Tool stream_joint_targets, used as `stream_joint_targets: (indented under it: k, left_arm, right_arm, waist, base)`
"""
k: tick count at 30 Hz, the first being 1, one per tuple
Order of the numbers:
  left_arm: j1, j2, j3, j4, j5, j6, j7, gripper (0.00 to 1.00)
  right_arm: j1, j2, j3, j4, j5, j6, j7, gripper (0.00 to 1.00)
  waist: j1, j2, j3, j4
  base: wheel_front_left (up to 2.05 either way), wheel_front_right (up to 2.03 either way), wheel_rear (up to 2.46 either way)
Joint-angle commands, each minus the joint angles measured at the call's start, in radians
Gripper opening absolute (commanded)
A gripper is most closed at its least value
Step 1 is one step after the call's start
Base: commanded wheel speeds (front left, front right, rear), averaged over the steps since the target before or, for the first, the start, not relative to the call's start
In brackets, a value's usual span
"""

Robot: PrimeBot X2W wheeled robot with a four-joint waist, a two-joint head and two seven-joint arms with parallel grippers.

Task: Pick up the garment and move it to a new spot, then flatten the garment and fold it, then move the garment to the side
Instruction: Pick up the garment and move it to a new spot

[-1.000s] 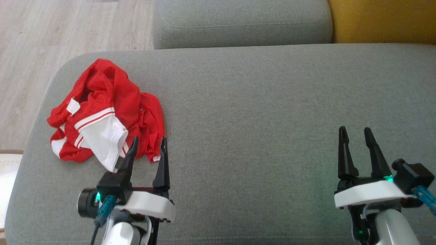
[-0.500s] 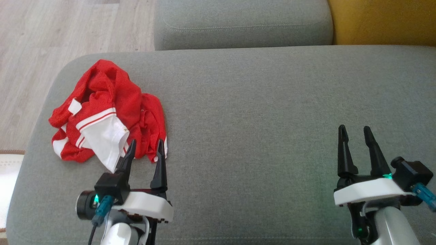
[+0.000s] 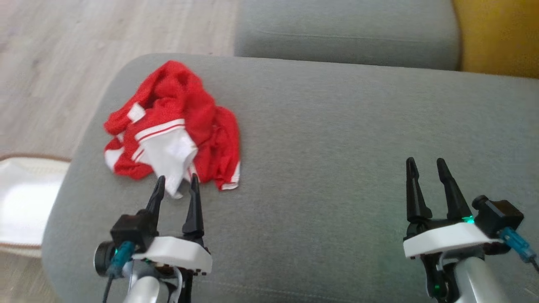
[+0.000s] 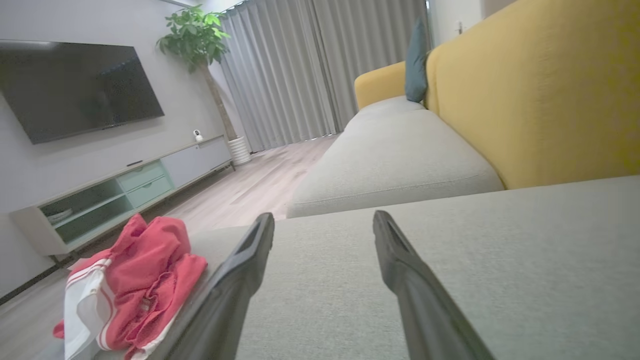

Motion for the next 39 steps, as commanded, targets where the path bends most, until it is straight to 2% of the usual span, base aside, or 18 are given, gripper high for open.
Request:
stream_joint_targets:
  k: [1,11,23,30,39]
  left_arm:
    - [-0.04,-0.002,0.04,-0.026,-0.028,0.007,-0.012,1.0]
    - [-0.039,-0.002,0.053,-0.036,-0.016,0.012,-0.012,1.0]
    - [-0.009,-0.002,0.085,-0.057,0.005,0.014,-0.012,1.0]
    - [-0.005,-0.002,0.11,-0.066,0.009,-0.007,-0.012,1.0]
    - [-0.057,0.035,0.175,-0.072,0.019,-0.049,-0.012,1.0]
  right_arm:
    - [-0.021,-0.008,0.031,-0.036,0.007,0.008,-0.008,1.0]
    - [-0.01,-0.008,0.068,-0.036,0.017,0.008,-0.013,1.0]
    - [-0.004,-0.008,0.108,-0.022,0.039,0.008,-0.02,1.0]
    - [-0.014,-0.008,0.114,-0.014,0.049,0.008,-0.028,1.0]
    - [-0.049,-0.008,0.072,-0.035,0.024,0.008,-0.028,1.0]
  waist:
    - [0.0,0.0,0.003,0.05]
    - [0.0,0.0,-0.001,0.211]
    - [0.0,0.0,-0.019,0.327]
    - [0.0,0.0,-0.015,0.315]
    - [0.0,0.0,0.056,0.221]
  base:
    - [0.0,0.0,0.0]
    - [0.0,0.0,0.0]
    - [0.0,0.0,0.0]
    - [0.0,0.0,0.0]
    - [0.0,0.0,0.0]
